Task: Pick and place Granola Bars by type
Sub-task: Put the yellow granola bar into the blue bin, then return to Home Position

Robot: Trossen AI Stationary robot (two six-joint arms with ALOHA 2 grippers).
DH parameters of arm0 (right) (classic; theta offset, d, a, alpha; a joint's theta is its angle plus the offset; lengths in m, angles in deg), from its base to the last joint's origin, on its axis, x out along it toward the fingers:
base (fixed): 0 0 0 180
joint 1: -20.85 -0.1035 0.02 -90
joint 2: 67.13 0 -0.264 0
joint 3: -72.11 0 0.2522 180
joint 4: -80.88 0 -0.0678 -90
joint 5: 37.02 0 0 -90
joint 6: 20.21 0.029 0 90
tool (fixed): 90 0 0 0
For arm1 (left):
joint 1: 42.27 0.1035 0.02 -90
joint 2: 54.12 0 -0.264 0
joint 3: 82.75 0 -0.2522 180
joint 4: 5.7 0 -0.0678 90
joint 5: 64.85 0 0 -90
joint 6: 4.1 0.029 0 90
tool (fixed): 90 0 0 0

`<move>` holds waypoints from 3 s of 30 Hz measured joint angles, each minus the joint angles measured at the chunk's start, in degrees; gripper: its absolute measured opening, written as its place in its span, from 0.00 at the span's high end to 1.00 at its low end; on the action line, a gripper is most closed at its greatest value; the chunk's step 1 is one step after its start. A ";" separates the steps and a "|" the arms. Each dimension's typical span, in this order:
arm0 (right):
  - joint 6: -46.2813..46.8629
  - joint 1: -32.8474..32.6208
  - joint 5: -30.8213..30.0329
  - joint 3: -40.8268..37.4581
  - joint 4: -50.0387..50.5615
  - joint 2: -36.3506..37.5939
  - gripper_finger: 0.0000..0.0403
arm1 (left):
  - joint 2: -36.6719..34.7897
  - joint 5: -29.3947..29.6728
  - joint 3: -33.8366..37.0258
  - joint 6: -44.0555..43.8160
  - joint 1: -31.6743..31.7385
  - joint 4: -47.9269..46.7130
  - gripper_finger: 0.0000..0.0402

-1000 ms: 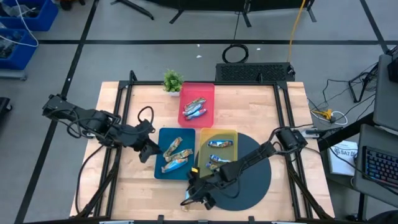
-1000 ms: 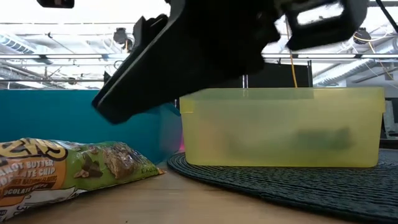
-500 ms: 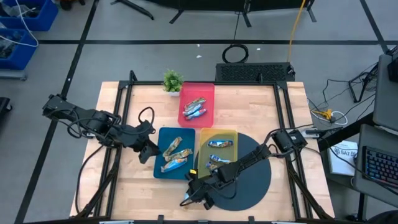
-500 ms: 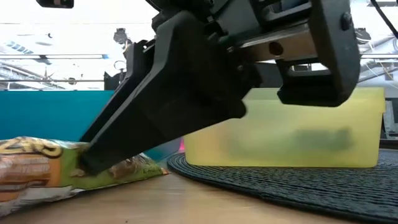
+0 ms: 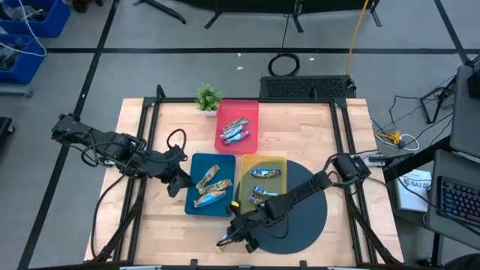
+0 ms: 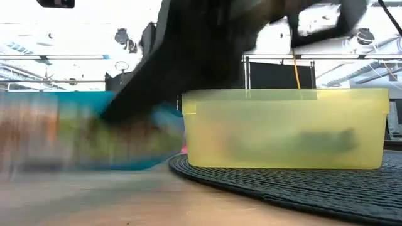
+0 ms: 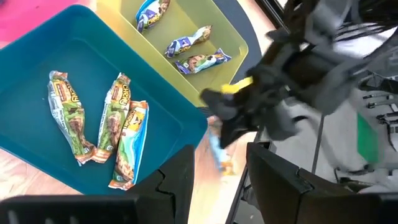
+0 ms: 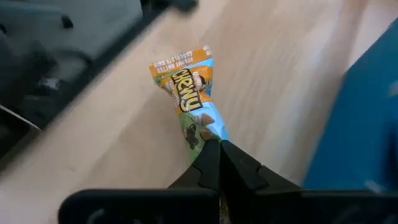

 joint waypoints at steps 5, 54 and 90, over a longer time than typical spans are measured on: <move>-0.29 -0.01 -1.39 0.09 2.89 6.79 1.00 | 0.00 0.02 0.02 0.04 0.67 -0.03 0.63; 6.29 14.16 6.55 0.07 -2.67 5.37 0.73 | -9.73 4.41 0.02 25.35 0.37 0.16 0.63; 28.10 3.51 1.89 -51.74 -34.45 58.43 0.72 | -43.71 1.00 28.34 41.95 0.34 21.81 0.63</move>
